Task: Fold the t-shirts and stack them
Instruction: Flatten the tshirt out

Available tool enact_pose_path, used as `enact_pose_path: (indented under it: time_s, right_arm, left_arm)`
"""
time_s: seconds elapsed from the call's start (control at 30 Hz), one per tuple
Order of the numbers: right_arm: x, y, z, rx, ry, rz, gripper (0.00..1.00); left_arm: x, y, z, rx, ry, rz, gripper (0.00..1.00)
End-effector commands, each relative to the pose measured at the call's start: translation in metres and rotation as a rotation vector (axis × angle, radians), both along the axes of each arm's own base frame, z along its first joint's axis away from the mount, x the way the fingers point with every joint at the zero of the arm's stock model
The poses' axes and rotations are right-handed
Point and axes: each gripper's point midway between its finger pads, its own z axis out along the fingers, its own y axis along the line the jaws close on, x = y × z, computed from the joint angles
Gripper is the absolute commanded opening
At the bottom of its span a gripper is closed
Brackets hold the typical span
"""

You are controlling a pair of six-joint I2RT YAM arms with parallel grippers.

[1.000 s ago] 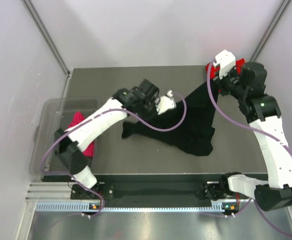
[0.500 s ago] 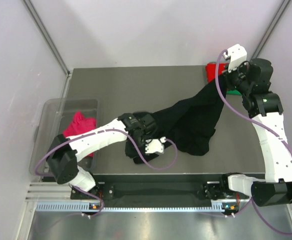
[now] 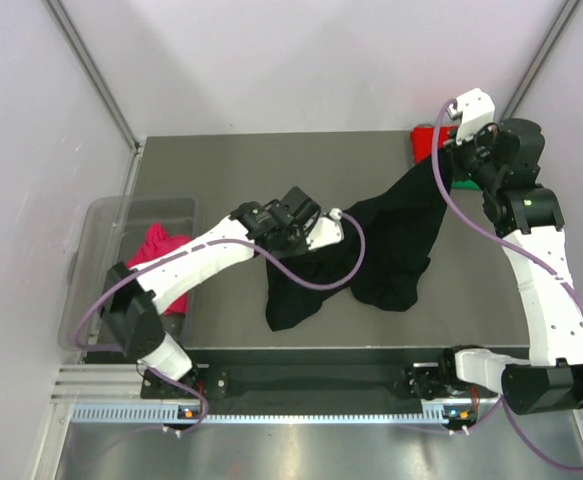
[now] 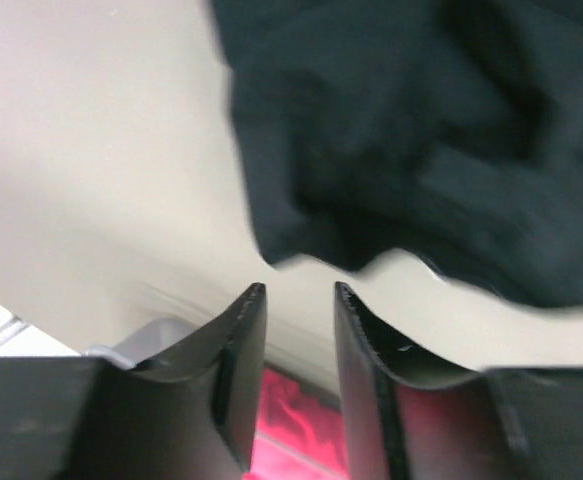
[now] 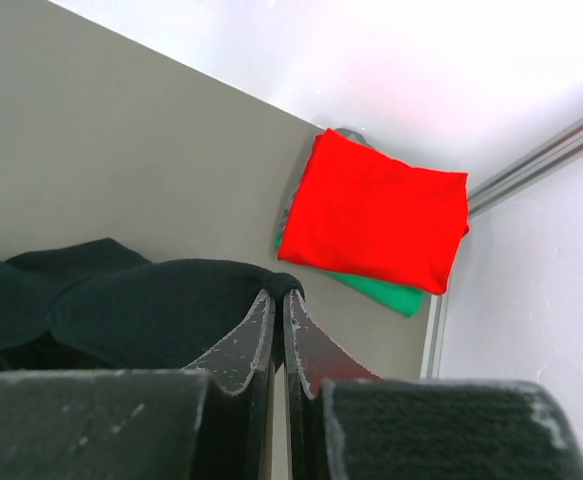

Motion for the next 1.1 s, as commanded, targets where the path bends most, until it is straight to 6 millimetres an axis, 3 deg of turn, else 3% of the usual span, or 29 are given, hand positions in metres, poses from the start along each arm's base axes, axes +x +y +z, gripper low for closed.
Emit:
enact_pose_path:
  time_s: [0.0,0.03,0.07,0.13,0.17,0.2,0.33,0.47,0.73,0.83,0.93,1.0,1.03,1.07]
  right_arm:
    - [0.009,-0.005,0.023,0.026,-0.091,-0.023,0.00]
    - [0.010,-0.004,0.020,0.028,-0.085,-0.021,0.00]
    - [0.011,-0.003,0.018,0.030,-0.081,-0.018,0.00]
    - [0.013,-0.002,0.012,0.033,-0.073,-0.015,0.00]
    - [0.013,-0.002,0.012,0.034,-0.074,-0.015,0.00]
    - [0.013,-0.001,0.010,0.034,-0.073,-0.012,0.00]
    - [0.011,0.000,0.000,0.030,-0.058,0.000,0.00]
    - [0.008,0.001,-0.006,0.024,-0.049,0.009,0.00]
    - [0.009,0.006,-0.011,0.048,-0.032,0.028,0.00]
    - [0.009,0.007,-0.012,0.050,-0.025,0.030,0.00]
    - [0.008,0.007,-0.016,0.048,-0.016,0.030,0.00]
    - [0.007,0.006,-0.016,0.043,-0.017,0.029,0.00]
    - [0.006,0.006,-0.016,0.042,-0.019,0.027,0.00]
    - [0.005,0.005,-0.013,0.041,-0.027,0.028,0.00]
  left_arm:
    - [0.067,-0.008,-0.001,-0.066,-0.122,0.170,0.40]
    - [0.069,-0.011,-0.009,-0.086,-0.061,0.174,0.41]
    - [0.090,-0.009,-0.015,-0.111,-0.022,0.240,0.42]
    - [0.087,-0.010,-0.030,-0.134,0.132,0.268,0.45]
    - [0.102,-0.008,-0.036,-0.159,0.173,0.322,0.57]
    - [0.103,-0.010,-0.041,-0.177,0.209,0.337,0.57]
    - [0.117,-0.004,-0.048,-0.217,0.227,0.386,0.61]
    - [0.125,0.014,-0.050,-0.223,0.238,0.473,0.65]
    - [0.081,0.015,-0.082,-0.255,0.604,0.501,0.63]
    - [0.075,0.018,-0.095,-0.219,0.653,0.517,0.61]
    - [0.071,0.021,-0.104,-0.195,0.672,0.526,0.50]
    - [0.073,0.021,-0.102,-0.201,0.662,0.523,0.26]
    - [0.075,0.021,-0.099,-0.208,0.650,0.527,0.00]
    - [0.081,0.020,-0.092,-0.221,0.617,0.534,0.00]
